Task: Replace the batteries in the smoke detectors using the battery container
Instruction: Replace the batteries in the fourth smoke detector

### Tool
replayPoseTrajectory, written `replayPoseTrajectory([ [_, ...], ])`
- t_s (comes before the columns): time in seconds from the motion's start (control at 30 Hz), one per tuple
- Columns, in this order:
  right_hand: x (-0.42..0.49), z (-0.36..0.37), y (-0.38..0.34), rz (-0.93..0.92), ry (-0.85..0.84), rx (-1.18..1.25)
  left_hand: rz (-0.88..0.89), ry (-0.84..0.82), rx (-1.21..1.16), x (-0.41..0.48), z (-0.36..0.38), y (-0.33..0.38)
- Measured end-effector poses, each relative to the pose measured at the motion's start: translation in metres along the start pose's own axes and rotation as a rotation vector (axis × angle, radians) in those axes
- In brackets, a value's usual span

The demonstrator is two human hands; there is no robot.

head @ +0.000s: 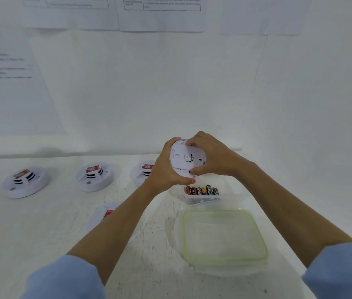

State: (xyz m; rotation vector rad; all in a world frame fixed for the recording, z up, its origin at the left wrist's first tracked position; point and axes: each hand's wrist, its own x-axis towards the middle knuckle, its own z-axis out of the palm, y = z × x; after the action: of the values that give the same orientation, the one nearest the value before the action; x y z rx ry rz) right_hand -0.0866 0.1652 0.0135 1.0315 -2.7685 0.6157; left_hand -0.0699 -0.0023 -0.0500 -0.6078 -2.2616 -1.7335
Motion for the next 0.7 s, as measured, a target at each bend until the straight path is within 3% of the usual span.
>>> replayPoseTrajectory([
  [0.7, 0.0068, -0.0030, 0.0020, -0.105, -0.131, -0.104, -0.066, -0.079, 0.015, -0.0009, -0.0008, -0.0001],
])
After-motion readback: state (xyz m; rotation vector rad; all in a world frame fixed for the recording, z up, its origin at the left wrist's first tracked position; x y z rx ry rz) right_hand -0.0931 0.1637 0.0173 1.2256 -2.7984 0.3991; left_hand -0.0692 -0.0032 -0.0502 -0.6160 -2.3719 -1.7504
